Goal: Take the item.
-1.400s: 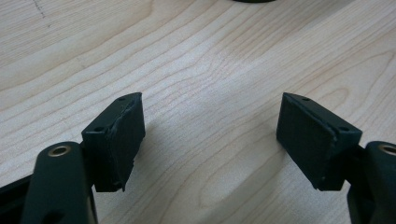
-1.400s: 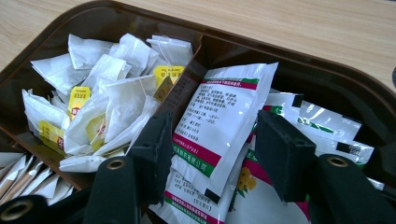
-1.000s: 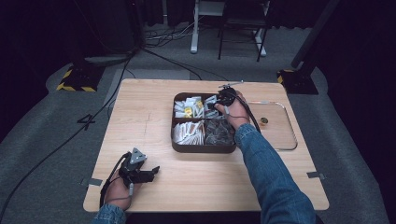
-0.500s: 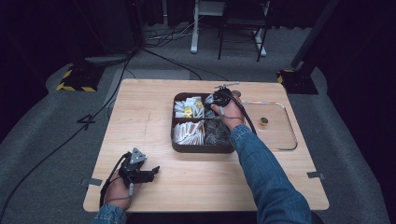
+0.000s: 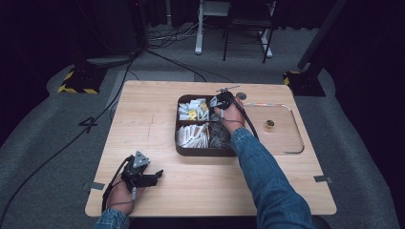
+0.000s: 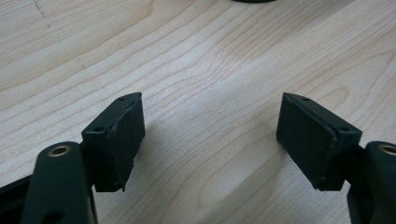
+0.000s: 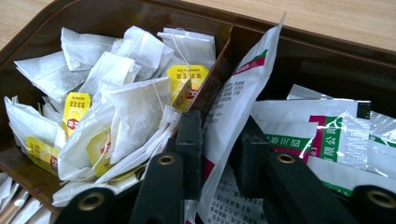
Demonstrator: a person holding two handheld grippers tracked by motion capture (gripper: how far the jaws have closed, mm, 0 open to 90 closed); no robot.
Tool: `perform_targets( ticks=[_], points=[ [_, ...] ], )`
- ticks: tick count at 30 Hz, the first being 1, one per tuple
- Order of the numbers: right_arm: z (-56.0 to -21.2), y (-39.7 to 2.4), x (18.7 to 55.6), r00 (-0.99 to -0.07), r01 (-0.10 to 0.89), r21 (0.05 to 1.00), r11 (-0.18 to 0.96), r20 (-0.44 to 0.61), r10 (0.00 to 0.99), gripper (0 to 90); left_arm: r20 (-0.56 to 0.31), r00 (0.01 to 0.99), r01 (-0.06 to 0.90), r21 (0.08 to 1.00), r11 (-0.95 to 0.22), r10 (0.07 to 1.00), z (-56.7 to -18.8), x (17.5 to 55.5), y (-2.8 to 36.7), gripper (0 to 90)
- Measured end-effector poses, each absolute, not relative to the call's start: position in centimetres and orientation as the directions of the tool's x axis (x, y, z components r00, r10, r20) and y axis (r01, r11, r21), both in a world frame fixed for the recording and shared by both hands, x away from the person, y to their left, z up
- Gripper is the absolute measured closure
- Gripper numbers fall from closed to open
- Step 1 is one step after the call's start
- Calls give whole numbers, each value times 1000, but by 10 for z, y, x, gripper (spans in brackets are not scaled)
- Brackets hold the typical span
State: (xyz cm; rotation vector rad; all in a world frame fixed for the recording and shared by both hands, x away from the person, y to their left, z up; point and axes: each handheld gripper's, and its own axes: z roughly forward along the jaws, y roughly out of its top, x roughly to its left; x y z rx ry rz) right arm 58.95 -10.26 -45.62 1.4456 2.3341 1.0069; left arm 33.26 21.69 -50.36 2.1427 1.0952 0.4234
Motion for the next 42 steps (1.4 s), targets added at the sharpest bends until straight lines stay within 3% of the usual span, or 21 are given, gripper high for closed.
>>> perform_targets(
  ticks=[3,17,27,42],
  points=[
    [-453,-104,588,-469,719,644,261,173,866,831,-20,592,583,701,-411,806,-504,333,217,243],
    [-434,-119,580,-451,709,677,197,220,865,839,-18,593,581,702,-412,805,-504,333,217,243],
    [-404,-132,563,-522,652,735,187,257,814,839,-21,591,583,702,-409,806,-504,333,217,243],
    [-370,-147,501,-660,601,770,214,329,675,839,-19,592,583,701,-412,806,-504,333,217,243]
  ],
)
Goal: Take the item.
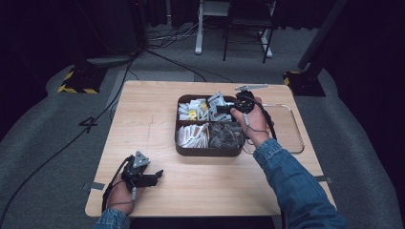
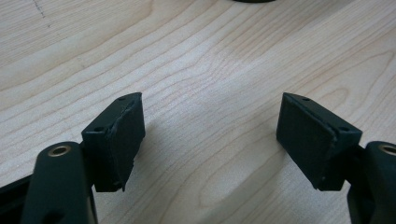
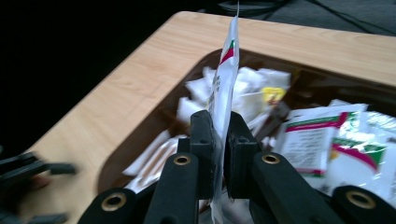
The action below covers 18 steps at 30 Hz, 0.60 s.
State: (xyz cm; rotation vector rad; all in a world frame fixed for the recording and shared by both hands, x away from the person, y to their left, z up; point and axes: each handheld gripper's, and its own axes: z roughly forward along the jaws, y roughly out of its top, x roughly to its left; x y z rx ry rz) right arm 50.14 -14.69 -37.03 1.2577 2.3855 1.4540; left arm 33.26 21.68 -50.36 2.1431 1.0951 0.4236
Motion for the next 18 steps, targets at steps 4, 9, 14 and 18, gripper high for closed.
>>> perform_targets(
  ticks=[4,9,14,18],
  points=[
    [-366,-149,475,-701,584,776,240,332,631,838,-21,591,583,702,-409,806,-504,333,217,243],
    [-365,-148,447,-744,561,778,283,324,585,838,-18,593,581,702,-413,805,-504,333,217,243],
    [-369,-145,420,-777,540,784,306,325,539,838,-19,592,583,701,-412,805,-504,333,217,243],
    [-371,-147,402,-796,524,789,320,319,514,838,-19,592,583,701,-412,806,-504,333,217,243]
  ],
)
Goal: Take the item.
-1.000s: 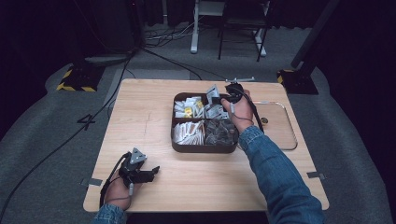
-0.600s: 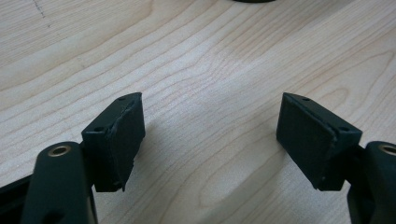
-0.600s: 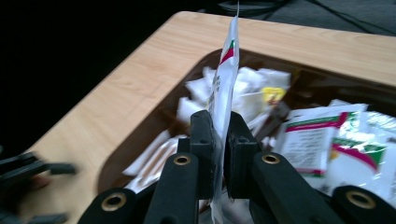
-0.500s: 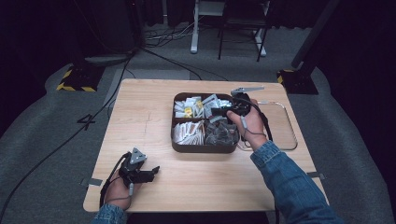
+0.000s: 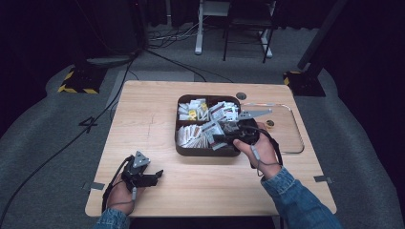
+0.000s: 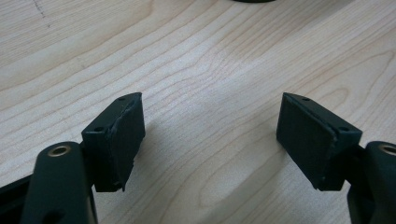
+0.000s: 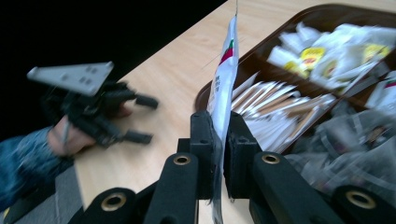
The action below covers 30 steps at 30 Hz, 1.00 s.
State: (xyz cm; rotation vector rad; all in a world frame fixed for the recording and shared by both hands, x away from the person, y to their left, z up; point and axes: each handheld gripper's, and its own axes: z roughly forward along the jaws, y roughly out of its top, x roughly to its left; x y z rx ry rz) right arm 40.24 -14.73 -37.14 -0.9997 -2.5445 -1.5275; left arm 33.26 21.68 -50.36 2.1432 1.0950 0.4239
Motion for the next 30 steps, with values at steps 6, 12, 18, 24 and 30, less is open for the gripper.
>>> perform_targets(
  ticks=[6,12,18,24,30],
  points=[
    [-381,-155,374,-808,519,790,327,329,488,838,-19,592,582,701,-412,805,-504,333,217,243],
    [-389,-157,358,-819,517,770,373,318,477,839,-17,593,581,702,-413,805,-504,333,217,243],
    [-402,-151,348,-832,519,736,435,316,457,838,-19,592,583,701,-412,806,-504,333,217,243],
    [-417,-138,342,-847,513,690,511,312,430,838,-19,592,582,701,-412,806,-504,333,217,243],
    [-432,-127,339,-855,510,643,571,307,418,838,-19,592,583,701,-412,806,-504,333,217,243]
  ],
)
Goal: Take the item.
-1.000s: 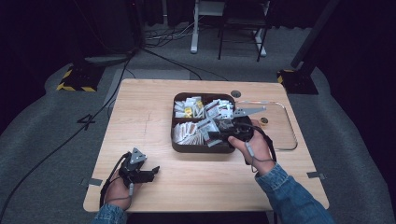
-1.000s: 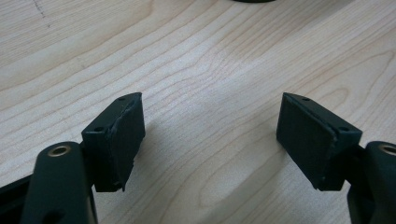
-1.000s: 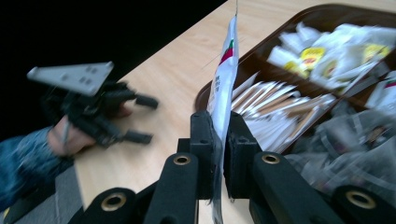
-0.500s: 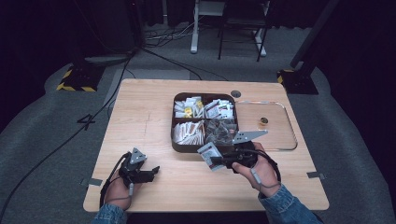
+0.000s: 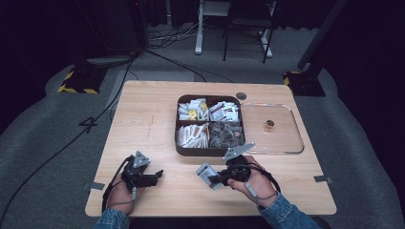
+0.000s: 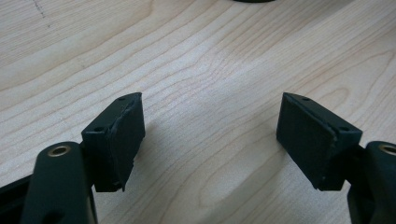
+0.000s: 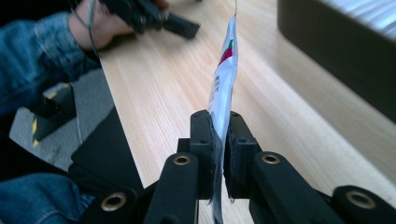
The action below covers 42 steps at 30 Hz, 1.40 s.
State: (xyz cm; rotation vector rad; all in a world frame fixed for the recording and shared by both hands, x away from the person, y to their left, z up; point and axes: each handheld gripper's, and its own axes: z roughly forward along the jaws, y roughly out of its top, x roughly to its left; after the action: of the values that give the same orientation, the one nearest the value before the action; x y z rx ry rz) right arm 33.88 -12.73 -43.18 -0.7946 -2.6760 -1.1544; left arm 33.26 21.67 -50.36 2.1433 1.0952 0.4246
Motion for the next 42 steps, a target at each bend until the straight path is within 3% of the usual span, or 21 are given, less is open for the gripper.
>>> perform_targets(
  ticks=[15,17,18,19,25,32,42],
  points=[
    [-458,-109,331,-858,513,554,656,351,374,835,-19,592,583,701,-412,806,-504,333,217,243],
    [-460,-107,331,-861,508,551,662,351,369,797,-18,592,582,701,-412,806,-504,333,217,243],
    [-461,-107,331,-863,505,570,648,349,365,674,-20,592,583,700,-411,806,-504,333,217,242],
    [-461,-106,332,-867,499,585,639,339,366,626,-19,592,582,701,-412,806,-504,333,217,242],
    [-460,-108,334,-875,477,645,597,286,390,444,-18,592,582,701,-412,806,-504,333,217,243],
    [-454,-116,342,-872,449,710,543,213,442,425,-18,592,582,701,-412,805,-504,333,217,243],
    [-434,-128,343,-871,437,763,477,227,435,423,-18,592,583,700,-412,806,-504,333,217,243]
  ],
)
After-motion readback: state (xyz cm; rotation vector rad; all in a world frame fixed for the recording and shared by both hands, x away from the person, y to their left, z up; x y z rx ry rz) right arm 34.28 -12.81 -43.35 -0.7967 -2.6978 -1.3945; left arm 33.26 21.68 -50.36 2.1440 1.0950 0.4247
